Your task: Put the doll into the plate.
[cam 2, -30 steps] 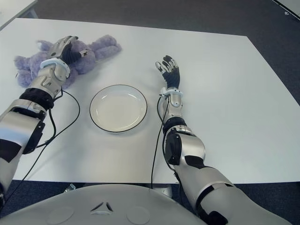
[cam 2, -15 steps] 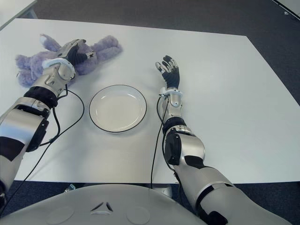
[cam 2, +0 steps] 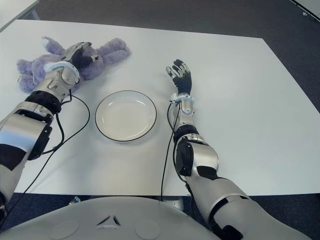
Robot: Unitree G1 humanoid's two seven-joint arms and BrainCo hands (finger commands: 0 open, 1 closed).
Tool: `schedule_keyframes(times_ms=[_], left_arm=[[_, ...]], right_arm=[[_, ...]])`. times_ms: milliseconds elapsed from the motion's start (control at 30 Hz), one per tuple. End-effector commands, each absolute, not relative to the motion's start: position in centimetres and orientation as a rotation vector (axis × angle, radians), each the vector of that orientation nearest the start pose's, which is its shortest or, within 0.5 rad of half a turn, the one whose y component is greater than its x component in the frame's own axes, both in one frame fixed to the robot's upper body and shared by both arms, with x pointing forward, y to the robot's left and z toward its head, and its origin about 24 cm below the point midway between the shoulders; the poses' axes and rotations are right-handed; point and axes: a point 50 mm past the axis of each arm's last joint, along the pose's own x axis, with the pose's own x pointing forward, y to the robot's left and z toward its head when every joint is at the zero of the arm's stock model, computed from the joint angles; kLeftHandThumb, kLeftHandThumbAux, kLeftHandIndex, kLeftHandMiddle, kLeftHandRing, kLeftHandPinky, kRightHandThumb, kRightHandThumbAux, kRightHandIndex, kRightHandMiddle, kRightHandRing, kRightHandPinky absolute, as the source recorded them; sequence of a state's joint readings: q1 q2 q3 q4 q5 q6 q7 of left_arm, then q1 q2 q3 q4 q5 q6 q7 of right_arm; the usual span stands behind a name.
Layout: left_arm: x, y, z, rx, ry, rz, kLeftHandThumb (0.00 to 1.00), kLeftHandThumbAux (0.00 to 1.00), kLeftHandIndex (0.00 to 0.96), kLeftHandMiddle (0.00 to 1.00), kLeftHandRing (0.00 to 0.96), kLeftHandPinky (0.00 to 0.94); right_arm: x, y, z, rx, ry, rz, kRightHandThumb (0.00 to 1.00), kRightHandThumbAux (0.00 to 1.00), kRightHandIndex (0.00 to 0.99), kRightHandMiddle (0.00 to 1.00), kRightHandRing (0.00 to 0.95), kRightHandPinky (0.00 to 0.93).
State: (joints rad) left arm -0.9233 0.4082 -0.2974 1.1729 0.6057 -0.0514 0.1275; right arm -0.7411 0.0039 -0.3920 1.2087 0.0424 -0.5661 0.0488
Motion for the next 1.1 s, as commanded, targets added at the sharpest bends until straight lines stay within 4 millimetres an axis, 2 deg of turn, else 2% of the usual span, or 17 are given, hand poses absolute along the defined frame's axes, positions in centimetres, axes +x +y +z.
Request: schedule_keyframes(times_ms=[33, 333, 467, 733, 900, 1100], left_arm=[[36.8, 21.8, 3.4, 1.186, 0.384, -0.125, 0.426, 0.249, 0.0, 0.059, 0.055, 0.027], [36.5, 22.2, 3.1, 1.19, 0.405, -0.121, 0.481, 0.265, 0.021, 0.075, 0.072, 0.037], [36.4, 22.4, 2.9, 1.204, 0.405, -0.113, 0.498, 0.258, 0.018, 0.139, 0.136, 0.073], [36.1, 22.6, 2.5, 1.208, 0.41, -0.088, 0.535, 0.256, 0.012, 0.175, 0.173, 0.119], [35.8, 22.8, 2.1, 1.213, 0.422, -0.074, 0.54, 0.263, 0.018, 0.163, 0.159, 0.096], [35.5, 23.0, 1.7, 1.223, 0.446, -0.056, 0.595, 0.278, 0.039, 0.112, 0.127, 0.145]], right_arm=[[27.8, -14.4, -6.4, 0.305, 0.313, -0.179, 0.243, 0.8, 0.182, 0.185, 0.147, 0.168], [27.8, -14.6, -6.4, 0.319, 0.31, -0.18, 0.247, 0.799, 0.173, 0.183, 0.146, 0.168], [27.8, -14.7, -6.4, 0.329, 0.308, -0.18, 0.245, 0.795, 0.17, 0.186, 0.147, 0.172], [27.8, -14.8, -6.4, 0.345, 0.305, -0.183, 0.246, 0.794, 0.178, 0.192, 0.152, 0.176], [27.9, -14.9, -6.4, 0.345, 0.306, -0.183, 0.239, 0.787, 0.177, 0.191, 0.149, 0.173], [27.9, -14.9, -6.4, 0.344, 0.307, -0.183, 0.241, 0.781, 0.176, 0.192, 0.148, 0.172]])
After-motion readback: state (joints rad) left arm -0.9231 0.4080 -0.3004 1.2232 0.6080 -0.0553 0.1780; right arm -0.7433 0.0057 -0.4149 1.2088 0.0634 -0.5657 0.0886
